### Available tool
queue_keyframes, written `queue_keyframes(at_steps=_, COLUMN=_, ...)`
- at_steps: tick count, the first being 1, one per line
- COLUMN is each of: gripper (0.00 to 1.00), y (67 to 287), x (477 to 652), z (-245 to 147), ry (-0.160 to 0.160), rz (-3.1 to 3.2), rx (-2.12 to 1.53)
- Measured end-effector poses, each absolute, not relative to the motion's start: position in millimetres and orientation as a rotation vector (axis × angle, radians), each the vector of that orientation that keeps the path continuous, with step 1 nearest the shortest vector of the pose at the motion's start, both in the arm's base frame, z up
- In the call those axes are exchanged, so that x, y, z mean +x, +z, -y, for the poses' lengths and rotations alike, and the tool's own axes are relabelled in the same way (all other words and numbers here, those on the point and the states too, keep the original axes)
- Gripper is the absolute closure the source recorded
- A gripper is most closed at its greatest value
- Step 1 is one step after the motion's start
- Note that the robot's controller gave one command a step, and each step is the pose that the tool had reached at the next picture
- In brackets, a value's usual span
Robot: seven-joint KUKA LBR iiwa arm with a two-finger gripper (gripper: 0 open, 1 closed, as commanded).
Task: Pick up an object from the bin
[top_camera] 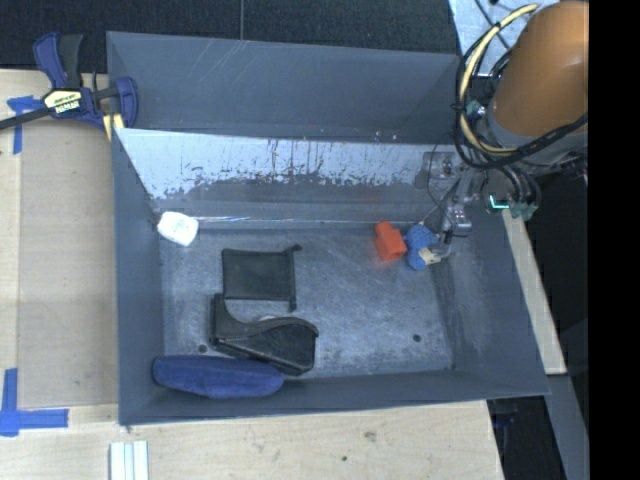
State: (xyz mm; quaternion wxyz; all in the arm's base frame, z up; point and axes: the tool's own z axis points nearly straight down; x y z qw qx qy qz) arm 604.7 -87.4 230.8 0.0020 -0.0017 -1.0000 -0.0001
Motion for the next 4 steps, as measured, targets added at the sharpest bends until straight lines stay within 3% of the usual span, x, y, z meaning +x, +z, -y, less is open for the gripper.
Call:
queue_keyframes(at_steps=1, gripper=0.00, y=92, x=606.6, z=101, ry=0.000, rz=3.138, rx=0.033)
queue_keyframes(at_steps=2, gripper=0.00, y=70, x=619.1, z=81, ry=-0.001, rz=3.041, rx=-0.791)
queue_keyframes(at_steps=3, gripper=1.00, y=73, x=620.8, z=83, ry=0.002, rz=3.047, rx=-0.789)
queue_keyframes(at_steps=4, gripper=1.00, y=231, x=621.4, z=90, ry=-0.001, rz=3.067, rx=-0.741)
